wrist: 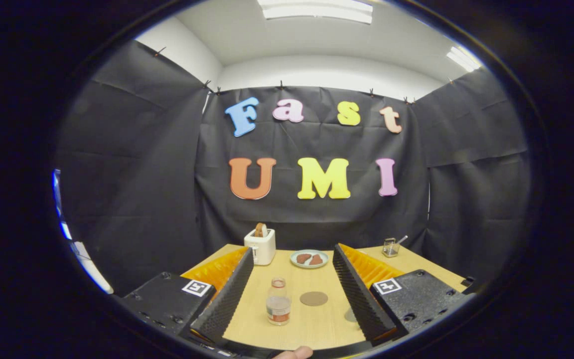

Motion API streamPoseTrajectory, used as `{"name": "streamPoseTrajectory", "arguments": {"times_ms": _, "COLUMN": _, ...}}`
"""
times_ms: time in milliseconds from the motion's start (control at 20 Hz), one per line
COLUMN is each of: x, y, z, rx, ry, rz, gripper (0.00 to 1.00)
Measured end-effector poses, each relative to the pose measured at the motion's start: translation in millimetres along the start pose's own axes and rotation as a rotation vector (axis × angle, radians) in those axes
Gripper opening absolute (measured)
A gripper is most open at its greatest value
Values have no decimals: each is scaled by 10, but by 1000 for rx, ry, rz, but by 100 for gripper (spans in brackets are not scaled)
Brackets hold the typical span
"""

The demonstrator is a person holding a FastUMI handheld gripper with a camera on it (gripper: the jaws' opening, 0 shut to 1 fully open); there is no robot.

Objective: Take the bottle from table, then pour the juice into the cup, finally place the bottle on the coaster

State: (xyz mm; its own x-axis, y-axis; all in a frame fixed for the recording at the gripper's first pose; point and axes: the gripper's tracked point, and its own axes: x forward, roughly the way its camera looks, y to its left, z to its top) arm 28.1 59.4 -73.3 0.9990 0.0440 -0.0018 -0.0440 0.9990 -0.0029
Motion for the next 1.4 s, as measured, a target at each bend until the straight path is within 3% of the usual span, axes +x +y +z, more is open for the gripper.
{"name": "streamPoseTrajectory", "arguments": {"times_ms": 450, "x": 283, "y": 318, "z": -774, "rx": -4, "ry": 55, "rz": 29, "gripper": 100}}
{"name": "streamPoseTrajectory", "arguments": {"times_ms": 900, "x": 559, "y": 560, "z": -1382, "rx": -29, "ry": 21, "rz": 23, "gripper": 100}}
{"name": "streamPoseTrajectory", "arguments": {"times_ms": 1400, "x": 1045, "y": 450, "z": -2052, "rx": -38, "ry": 78, "rz": -64, "gripper": 100}}
